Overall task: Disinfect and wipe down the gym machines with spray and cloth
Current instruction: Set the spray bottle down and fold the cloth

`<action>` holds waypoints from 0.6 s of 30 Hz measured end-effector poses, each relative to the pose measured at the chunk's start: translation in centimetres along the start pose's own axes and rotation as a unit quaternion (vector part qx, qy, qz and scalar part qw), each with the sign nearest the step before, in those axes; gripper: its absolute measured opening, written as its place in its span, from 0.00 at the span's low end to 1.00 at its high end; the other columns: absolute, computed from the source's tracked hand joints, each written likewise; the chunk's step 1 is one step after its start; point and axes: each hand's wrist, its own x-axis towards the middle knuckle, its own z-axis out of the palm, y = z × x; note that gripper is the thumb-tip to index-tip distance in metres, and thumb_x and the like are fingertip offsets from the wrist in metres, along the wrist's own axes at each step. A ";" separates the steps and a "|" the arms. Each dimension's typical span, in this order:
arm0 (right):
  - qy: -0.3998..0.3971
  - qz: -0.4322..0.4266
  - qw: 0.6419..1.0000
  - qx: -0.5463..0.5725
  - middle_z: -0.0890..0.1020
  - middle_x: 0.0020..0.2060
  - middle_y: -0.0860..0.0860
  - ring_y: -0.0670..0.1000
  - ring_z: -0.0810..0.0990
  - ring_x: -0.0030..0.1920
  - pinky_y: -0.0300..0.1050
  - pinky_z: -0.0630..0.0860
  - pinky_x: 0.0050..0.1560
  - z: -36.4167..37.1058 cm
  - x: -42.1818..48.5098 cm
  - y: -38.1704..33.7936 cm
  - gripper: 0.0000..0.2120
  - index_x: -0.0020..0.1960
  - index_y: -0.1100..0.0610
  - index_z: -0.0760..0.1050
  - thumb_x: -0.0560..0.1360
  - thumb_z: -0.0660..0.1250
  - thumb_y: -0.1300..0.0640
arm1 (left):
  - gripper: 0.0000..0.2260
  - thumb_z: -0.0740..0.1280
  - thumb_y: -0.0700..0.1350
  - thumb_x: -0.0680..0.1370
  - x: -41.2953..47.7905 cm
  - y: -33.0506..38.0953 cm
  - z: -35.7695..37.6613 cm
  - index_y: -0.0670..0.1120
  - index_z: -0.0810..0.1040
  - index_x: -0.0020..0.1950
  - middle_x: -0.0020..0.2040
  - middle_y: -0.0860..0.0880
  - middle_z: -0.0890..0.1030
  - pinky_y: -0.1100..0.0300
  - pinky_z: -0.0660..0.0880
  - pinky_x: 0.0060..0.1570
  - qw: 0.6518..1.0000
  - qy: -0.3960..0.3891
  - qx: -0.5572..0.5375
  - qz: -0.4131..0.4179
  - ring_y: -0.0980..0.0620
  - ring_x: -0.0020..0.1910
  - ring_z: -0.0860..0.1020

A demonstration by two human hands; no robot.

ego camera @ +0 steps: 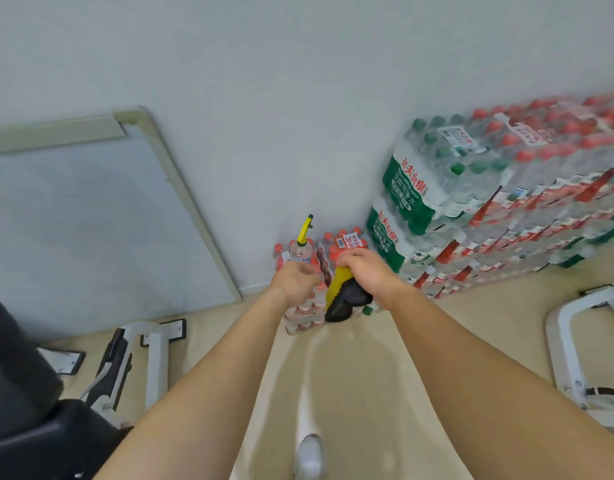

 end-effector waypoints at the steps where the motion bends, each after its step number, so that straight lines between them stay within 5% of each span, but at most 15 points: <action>1: 0.006 -0.010 1.000 -0.008 0.83 0.51 0.53 0.56 0.79 0.56 0.52 0.74 0.63 -0.9 -2.4 0.1 0.09 0.53 0.58 0.83 0.77 0.66 0.57 | 0.04 0.67 0.42 0.81 -2.5 0.7 0.7 0.45 0.80 0.53 0.48 0.45 0.82 0.55 0.78 0.47 1.000 -0.013 0.011 0.010 0.44 0.48 0.82; 8: 0.033 -0.075 0.997 -0.009 0.84 0.49 0.51 0.51 0.81 0.51 0.50 0.77 0.60 -6.2 -18.5 1.8 0.10 0.52 0.55 0.83 0.77 0.70 0.50 | 0.09 0.63 0.41 0.80 -19.4 4.3 6.5 0.45 0.82 0.56 0.51 0.41 0.85 0.51 0.81 0.48 0.995 -0.039 0.048 0.077 0.46 0.44 0.82; 11: 0.044 -0.091 0.995 0.014 0.84 0.46 0.50 0.48 0.81 0.46 0.46 0.77 0.51 -8.2 -25.6 2.7 0.13 0.54 0.57 0.82 0.77 0.70 0.48 | 0.10 0.61 0.38 0.80 -26.8 5.5 8.6 0.45 0.81 0.55 0.46 0.45 0.81 0.57 0.79 0.40 0.993 -0.051 0.025 0.100 0.45 0.43 0.80; 16: 0.066 -0.079 0.994 0.035 0.84 0.45 0.53 0.55 0.83 0.48 0.50 0.78 0.53 -10.6 -36.9 4.2 0.19 0.50 0.58 0.79 0.74 0.70 0.41 | 0.14 0.68 0.45 0.71 -38.2 6.5 11.0 0.50 0.80 0.57 0.46 0.46 0.79 0.48 0.81 0.55 0.986 -0.113 0.029 0.123 0.48 0.45 0.77; 18: 0.073 -0.069 0.994 0.044 0.84 0.45 0.53 0.56 0.83 0.48 0.50 0.78 0.52 -11.6 -40.9 4.7 0.21 0.50 0.57 0.78 0.73 0.69 0.39 | 0.16 0.69 0.44 0.71 -41.9 7.1 11.7 0.47 0.79 0.59 0.45 0.46 0.79 0.49 0.81 0.51 0.980 -0.124 0.060 0.147 0.48 0.44 0.77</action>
